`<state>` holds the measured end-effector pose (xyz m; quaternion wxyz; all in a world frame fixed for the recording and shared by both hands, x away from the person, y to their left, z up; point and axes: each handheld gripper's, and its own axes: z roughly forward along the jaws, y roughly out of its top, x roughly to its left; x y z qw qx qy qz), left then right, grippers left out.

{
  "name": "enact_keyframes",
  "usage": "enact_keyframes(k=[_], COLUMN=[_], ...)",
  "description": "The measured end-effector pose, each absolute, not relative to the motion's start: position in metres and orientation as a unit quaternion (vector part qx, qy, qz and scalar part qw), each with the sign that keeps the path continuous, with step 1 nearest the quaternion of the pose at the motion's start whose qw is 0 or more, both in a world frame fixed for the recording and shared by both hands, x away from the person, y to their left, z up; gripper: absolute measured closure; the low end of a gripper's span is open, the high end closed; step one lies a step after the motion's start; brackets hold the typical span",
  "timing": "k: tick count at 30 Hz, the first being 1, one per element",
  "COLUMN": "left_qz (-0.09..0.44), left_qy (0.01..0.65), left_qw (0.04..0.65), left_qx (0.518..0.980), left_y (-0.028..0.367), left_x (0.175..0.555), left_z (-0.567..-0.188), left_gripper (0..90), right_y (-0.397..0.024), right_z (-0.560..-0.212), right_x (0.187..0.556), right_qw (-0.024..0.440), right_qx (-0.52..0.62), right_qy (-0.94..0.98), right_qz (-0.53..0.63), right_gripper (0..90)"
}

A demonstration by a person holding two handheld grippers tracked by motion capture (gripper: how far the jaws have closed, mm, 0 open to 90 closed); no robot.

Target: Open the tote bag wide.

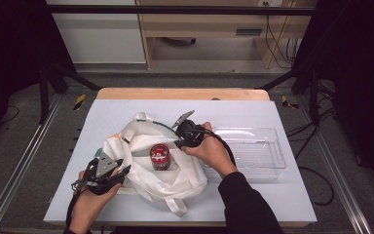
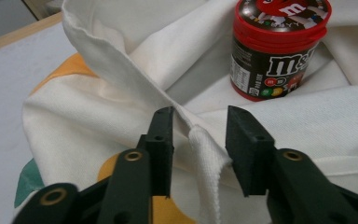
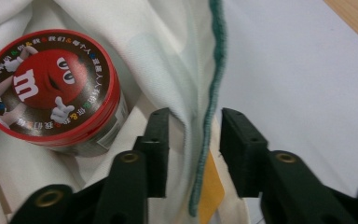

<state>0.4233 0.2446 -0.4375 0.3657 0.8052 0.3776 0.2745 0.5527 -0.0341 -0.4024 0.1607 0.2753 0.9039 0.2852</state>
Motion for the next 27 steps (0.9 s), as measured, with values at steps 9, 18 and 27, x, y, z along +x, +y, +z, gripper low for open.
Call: enact_keyframes(k=[9,18,27], left_qz=[0.268,0.264,0.256], left_qy=[0.366,0.362,0.378], left_qw=[0.353,0.341,0.379], left_qx=[0.819,0.826,0.805], left_y=[0.245,0.257,0.263], left_x=[0.421,0.410,0.413], left_z=[-0.440,-0.442,-0.446], left_gripper=[77.6,80.7,76.6], right_y=[-0.031,-0.041,-0.043], right_z=[-0.408,-0.407,-0.399], right_x=[0.558,0.569,0.563], right_qw=[0.169,0.184,0.183], right_qx=[0.290,0.329,0.350], right_qy=[0.905,0.890,0.878], right_qz=[0.262,0.256,0.270], right_gripper=[84.2,84.8,61.0])
